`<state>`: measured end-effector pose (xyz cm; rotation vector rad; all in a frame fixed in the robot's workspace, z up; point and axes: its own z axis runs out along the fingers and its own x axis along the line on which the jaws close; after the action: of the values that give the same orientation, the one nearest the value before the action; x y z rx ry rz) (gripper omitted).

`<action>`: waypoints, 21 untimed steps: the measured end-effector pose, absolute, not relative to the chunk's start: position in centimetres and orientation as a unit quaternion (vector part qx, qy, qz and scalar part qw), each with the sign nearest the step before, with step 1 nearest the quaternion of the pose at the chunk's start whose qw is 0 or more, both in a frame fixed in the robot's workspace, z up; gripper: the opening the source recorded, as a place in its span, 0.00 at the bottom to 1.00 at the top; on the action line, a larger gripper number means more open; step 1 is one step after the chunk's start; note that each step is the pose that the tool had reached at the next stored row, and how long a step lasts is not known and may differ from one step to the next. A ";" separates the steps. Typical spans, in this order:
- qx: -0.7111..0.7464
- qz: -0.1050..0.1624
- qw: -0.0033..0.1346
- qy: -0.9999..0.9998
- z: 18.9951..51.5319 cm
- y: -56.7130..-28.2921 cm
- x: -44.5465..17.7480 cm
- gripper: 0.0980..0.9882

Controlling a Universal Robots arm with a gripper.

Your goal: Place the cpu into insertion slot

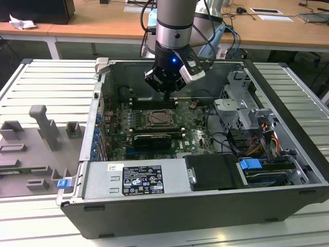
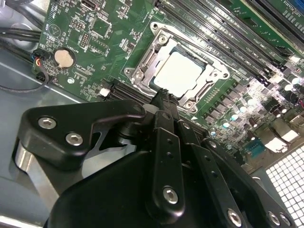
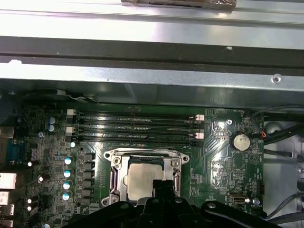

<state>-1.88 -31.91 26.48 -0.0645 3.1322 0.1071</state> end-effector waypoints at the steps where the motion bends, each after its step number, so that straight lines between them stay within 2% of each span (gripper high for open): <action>1: -0.021 0.034 0.003 0.999 26.5 -31.9 -1.9 0.01; 21: -0.021 0.034 0.003 0.999 25.9 -32.5 -2.0 0.01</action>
<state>-1.95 -32.54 25.86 -0.0645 3.1322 0.1071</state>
